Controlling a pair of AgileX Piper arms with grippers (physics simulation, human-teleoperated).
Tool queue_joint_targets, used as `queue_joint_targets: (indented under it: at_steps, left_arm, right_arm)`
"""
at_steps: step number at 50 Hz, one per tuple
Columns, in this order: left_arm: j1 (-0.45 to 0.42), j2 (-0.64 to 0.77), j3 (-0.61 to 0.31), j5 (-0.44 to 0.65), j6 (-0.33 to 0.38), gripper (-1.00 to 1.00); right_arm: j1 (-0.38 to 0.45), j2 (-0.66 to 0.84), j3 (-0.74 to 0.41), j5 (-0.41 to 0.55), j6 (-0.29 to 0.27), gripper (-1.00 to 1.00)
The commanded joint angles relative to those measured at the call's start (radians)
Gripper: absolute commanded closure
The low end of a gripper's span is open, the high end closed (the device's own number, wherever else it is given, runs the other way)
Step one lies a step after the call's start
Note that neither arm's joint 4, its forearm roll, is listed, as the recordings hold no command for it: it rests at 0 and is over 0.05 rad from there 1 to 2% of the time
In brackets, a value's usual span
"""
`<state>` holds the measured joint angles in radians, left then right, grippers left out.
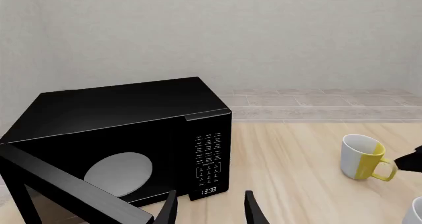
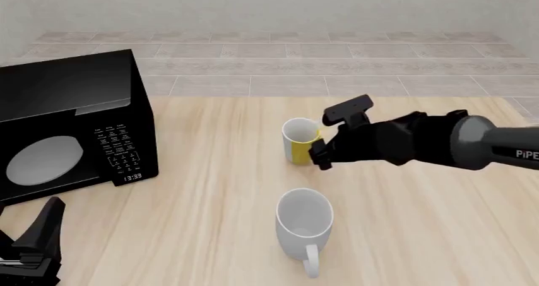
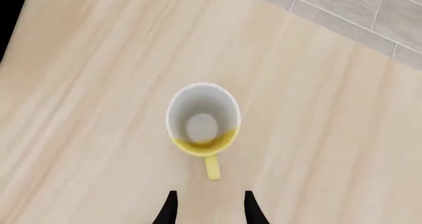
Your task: Put the yellow and white mug to the front of the white mug.
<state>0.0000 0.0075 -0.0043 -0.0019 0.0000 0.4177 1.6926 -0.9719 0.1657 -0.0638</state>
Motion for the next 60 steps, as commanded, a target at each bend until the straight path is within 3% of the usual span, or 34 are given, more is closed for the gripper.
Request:
queue_joint_targets:
  at_steps: [1, 60]
  left_arm:
    - [0.000, 0.000, 0.000, 0.000, 0.000, -1.00]
    - [0.000, 0.000, 0.000, 0.000, 0.000, -1.00]
  right_arm:
    - [0.006, -0.085, 0.046, 0.003, 0.002, -1.00]
    - [-0.063, -0.718, 0.425, -0.056, 0.016, -1.00]
